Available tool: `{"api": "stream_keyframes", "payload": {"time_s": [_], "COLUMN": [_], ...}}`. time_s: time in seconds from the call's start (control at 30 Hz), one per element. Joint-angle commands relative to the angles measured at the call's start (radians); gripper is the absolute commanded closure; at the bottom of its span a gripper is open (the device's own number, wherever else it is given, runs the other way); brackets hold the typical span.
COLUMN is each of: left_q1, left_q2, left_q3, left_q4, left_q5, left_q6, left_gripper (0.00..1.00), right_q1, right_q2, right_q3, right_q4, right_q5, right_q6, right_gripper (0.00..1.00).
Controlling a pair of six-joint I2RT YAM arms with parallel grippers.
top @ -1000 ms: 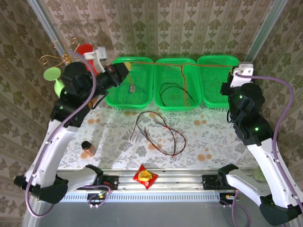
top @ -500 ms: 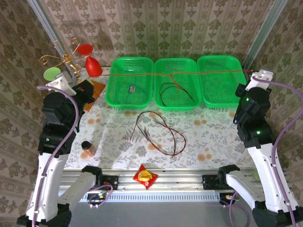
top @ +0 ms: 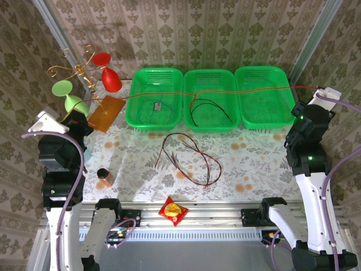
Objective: Untangle the cables
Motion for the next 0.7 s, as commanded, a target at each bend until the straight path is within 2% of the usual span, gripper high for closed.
{"api": "stream_keyframes", "payload": {"time_s": [0.0, 0.4, 0.67], "left_q1": [0.008, 0.008, 0.007], "left_q2": [-0.035, -0.218, -0.266], "left_q3": [-0.016, -0.14, -0.165], "left_q4": [0.017, 0.061, 0.045], "left_q5": [-0.142, -0.483, -0.583], "left_q6": [-0.009, -0.086, -0.127], "left_gripper": [1.0, 1.0, 1.0], "right_q1": [-0.027, -0.132, -0.218], "right_q2": [-0.015, -0.011, 0.023], "right_q3": [-0.016, -0.087, -0.134], "right_q4": [0.001, -0.012, -0.01], "right_q5": [0.006, 0.009, 0.058], "right_q6": [0.041, 0.116, 0.168], "right_gripper": [1.0, 1.0, 1.0]}}
